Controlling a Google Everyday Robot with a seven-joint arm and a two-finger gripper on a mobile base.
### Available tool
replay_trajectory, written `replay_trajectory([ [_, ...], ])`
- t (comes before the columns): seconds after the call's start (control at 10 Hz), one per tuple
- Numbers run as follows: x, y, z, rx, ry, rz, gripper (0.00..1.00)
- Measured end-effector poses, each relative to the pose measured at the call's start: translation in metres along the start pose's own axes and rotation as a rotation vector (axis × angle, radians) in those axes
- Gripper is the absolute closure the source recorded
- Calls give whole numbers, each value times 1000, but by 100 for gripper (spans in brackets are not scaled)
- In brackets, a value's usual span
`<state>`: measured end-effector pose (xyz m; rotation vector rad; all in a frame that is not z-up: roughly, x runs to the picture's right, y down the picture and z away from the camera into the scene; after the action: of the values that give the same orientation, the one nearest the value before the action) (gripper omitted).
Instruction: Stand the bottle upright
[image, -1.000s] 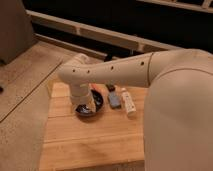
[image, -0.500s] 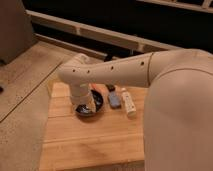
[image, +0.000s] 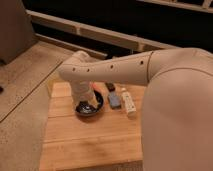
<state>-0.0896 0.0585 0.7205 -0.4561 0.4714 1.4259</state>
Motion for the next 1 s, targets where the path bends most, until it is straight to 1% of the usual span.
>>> replay_trajectory([
  [0.1,-24,-9,-8,12,-71,-14,35],
  [0.2,-47,-17,-19,14,-144,-34,35],
  [0.3,-68,-23,-30,10,-218,-71,35],
  [0.4,-83,-25,-39,-6,-277,-109,35],
  [0.5,-92,-29,-46,-27,-314,-133,35],
  [0.6,-98,-33,-53,-60,-344,-149,35],
  [0.7,-100,-38,-61,-86,-366,-160,35],
  [0.8,-101,-51,-69,-99,-382,-164,35],
  [1.0,-99,-81,-75,-93,-379,-135,35],
])
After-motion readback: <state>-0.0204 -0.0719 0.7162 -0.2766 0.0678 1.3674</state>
